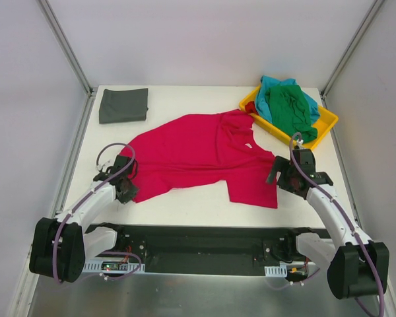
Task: Fold and stack the t-shirts
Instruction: Flatten out the tshirt
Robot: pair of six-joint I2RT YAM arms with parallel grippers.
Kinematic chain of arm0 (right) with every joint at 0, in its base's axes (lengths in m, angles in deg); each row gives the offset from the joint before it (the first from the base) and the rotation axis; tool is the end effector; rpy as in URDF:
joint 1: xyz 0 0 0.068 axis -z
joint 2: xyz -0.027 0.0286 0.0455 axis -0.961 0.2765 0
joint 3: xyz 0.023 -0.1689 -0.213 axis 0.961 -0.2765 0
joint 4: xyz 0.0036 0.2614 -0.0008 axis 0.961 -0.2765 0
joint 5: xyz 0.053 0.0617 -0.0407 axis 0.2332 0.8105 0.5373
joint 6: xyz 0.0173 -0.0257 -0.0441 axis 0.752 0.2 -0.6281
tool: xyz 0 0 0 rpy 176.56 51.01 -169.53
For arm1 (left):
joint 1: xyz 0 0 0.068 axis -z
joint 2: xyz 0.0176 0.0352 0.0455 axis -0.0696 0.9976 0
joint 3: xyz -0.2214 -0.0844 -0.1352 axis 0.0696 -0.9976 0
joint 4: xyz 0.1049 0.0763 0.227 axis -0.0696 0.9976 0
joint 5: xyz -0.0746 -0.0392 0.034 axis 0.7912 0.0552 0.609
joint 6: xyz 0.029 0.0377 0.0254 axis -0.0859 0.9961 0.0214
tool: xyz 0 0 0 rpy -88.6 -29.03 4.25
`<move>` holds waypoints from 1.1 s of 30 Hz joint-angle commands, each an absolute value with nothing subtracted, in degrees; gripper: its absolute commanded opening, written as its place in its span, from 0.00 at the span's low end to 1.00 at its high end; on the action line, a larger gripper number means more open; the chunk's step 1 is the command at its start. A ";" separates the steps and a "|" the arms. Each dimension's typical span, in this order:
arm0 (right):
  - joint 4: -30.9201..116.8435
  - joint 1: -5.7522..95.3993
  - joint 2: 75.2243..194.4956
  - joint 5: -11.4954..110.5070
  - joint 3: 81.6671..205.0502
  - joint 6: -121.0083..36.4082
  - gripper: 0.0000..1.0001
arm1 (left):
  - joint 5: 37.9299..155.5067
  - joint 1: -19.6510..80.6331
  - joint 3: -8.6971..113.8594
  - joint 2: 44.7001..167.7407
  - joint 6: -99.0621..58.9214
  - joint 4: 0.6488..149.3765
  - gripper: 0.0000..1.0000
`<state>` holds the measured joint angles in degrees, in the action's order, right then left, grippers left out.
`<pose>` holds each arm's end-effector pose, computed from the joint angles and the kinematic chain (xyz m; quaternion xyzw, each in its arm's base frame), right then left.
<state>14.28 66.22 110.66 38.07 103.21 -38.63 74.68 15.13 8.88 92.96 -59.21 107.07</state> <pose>0.1937 0.0239 0.2164 0.0338 0.9406 0.0224 0.3371 0.1802 -0.0268 0.1637 -0.3530 0.9003 -0.0162 0.2542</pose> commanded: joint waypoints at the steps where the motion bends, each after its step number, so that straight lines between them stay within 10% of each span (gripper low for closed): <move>1: 8.95 66.48 109.94 37.56 106.13 -38.39 0.96 | 77.64 14.63 8.62 91.29 -56.39 107.00 0.00; 7: 2.61 63.15 108.01 36.78 103.68 -34.98 0.99 | 78.09 14.54 8.89 87.77 -56.13 106.38 0.00; 18: 5.58 58.13 119.86 32.55 104.20 -27.50 0.66 | 77.29 14.63 8.80 84.87 -54.46 105.77 0.00; 33: 8.13 56.28 127.69 31.31 102.00 -24.42 0.50 | 76.77 14.54 8.36 85.13 -53.84 104.98 0.00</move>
<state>7.15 56.65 125.92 33.09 103.06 -26.13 77.50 15.13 8.75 85.77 -55.30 105.41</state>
